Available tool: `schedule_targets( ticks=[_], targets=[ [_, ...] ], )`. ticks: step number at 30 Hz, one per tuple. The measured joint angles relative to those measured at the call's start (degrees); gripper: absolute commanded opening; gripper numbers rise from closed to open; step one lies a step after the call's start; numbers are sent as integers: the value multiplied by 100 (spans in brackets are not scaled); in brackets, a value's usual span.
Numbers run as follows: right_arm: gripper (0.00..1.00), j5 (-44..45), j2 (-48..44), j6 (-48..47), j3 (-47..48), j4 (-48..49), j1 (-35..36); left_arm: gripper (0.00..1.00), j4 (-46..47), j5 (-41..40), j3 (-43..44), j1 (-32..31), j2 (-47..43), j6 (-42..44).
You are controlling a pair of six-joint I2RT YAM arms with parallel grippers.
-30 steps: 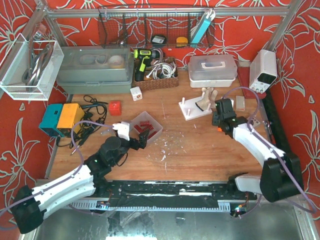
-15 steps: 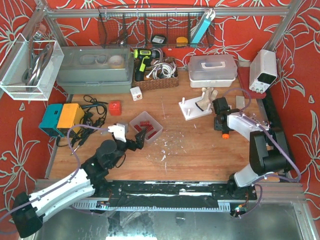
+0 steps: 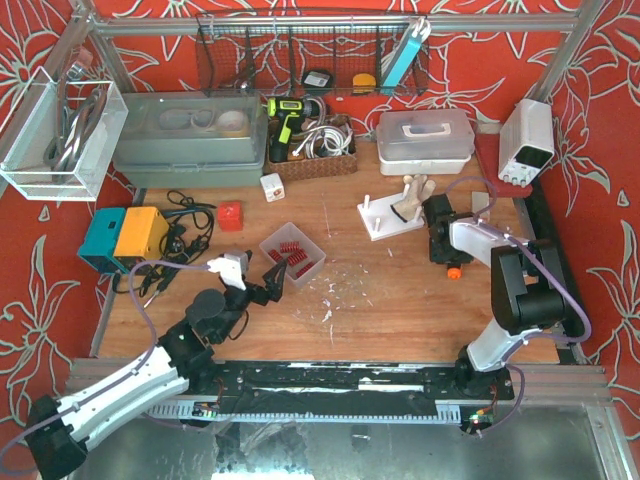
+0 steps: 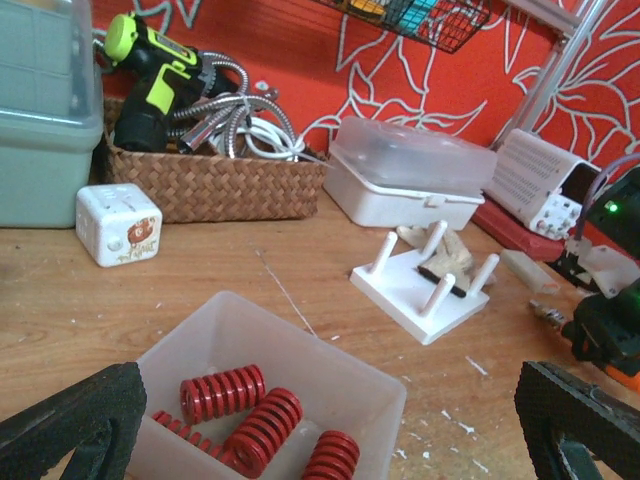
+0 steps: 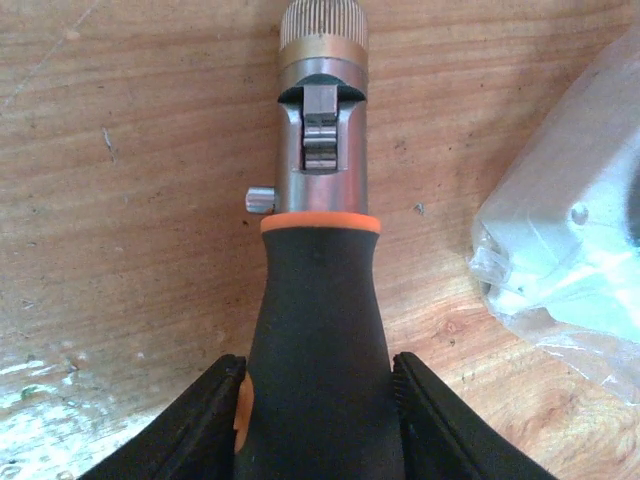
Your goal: Install the large spring
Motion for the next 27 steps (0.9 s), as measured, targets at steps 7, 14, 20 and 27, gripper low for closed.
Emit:
schedule_targets(
  ticks=[7,14,20,27],
  targets=[
    [54,9,-9,39,31,-2,0,100,133,201,81,0,686,17],
    [57,-20,-457,94,35,-96,0,100,297,675,356,-2,1521,94],
    [56,-396,-1353,131,90,-13,0,100,490,1196,367,-15,1613,136],
    [39,-1508,-1290,151,520,852,0,100,824,1648,365,-24,1751,138]
  ],
)
